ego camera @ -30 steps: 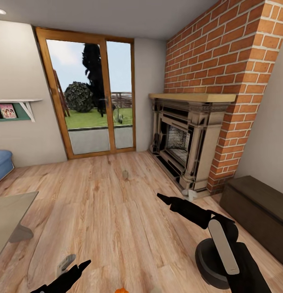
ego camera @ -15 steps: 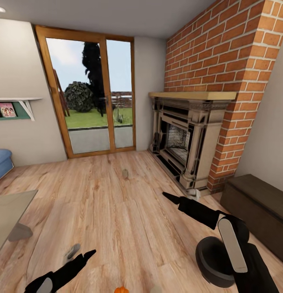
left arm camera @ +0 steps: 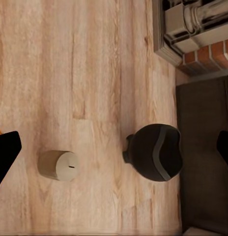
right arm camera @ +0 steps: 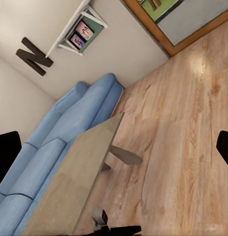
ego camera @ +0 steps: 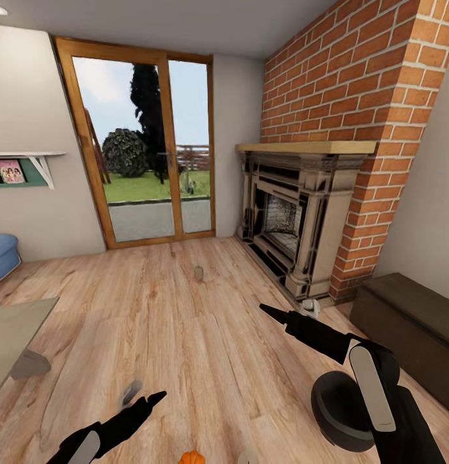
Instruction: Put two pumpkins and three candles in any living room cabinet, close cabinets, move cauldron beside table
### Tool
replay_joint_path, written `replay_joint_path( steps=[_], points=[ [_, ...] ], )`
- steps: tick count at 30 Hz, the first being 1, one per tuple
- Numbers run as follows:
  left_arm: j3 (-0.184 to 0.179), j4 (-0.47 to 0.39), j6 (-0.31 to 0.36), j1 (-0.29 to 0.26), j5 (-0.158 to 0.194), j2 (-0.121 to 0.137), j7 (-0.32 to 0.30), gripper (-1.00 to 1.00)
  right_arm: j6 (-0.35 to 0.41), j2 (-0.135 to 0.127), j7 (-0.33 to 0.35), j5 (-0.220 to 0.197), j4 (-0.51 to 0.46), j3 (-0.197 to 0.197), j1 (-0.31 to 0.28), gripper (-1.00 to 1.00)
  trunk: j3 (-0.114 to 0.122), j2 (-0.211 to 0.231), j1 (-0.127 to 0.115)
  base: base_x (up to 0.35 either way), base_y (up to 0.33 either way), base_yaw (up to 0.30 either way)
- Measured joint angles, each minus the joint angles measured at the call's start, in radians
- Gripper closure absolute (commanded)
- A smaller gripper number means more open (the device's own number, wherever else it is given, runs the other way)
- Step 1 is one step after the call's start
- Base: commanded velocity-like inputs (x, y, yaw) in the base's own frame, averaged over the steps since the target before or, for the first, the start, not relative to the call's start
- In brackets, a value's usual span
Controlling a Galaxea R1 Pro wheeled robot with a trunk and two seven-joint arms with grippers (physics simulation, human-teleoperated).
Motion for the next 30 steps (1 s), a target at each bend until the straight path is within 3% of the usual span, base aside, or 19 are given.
replay_joint_path(
  steps=[30],
  points=[
    [-0.003,0.027,-0.044,0.000,-0.006,-0.013,-0.002,-1.00,0.004,-0.001,-0.009,0.003,0.003,-0.001,0.000,-1.00,-0.094,-0.210,0.115,0.000,0.000,0.000]
  ],
)
